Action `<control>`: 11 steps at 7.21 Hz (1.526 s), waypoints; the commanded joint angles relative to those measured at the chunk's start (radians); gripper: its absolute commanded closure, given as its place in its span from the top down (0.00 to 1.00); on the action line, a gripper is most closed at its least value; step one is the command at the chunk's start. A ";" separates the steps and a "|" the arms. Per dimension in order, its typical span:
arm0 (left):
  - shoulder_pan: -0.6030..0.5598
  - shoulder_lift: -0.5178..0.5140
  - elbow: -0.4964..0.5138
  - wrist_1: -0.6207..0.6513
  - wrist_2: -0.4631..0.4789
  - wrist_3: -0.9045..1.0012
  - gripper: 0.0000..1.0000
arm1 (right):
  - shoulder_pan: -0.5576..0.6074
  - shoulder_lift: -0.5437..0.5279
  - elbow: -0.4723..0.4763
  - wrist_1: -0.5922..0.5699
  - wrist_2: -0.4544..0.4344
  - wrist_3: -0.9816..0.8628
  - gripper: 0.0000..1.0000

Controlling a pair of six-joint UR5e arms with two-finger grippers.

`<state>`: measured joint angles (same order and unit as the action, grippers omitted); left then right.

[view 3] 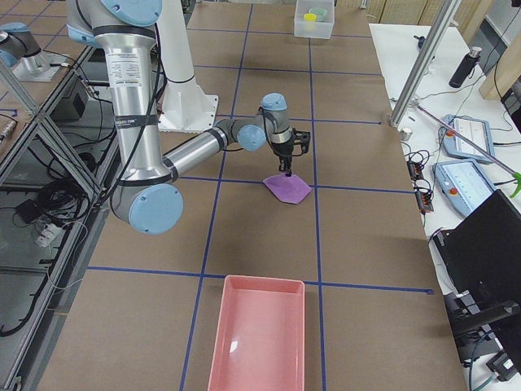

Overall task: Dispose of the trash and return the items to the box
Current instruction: 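Lift the purple cloth with the right gripper toward the pink bin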

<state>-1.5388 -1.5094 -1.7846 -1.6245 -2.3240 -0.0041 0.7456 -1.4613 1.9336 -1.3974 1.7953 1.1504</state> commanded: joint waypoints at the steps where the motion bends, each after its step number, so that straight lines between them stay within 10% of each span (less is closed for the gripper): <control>1: 0.000 0.000 0.001 0.000 0.000 -0.001 0.99 | 0.004 -0.004 0.024 0.000 0.012 -0.003 0.00; 4: 0.000 0.015 0.037 0.020 -0.005 0.015 0.99 | 0.182 0.004 0.094 -0.136 0.162 -0.207 0.00; 6: -0.004 0.023 0.059 0.093 -0.171 0.013 0.99 | 0.353 0.002 0.096 -0.216 0.292 -0.415 0.00; 11: -0.007 0.064 0.005 0.097 -0.172 0.015 0.99 | 0.854 -0.071 0.053 -0.578 0.423 -1.281 0.00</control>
<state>-1.5463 -1.4463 -1.7786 -1.5290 -2.4957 0.0107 1.4933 -1.4969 2.0116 -1.9214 2.2078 0.0668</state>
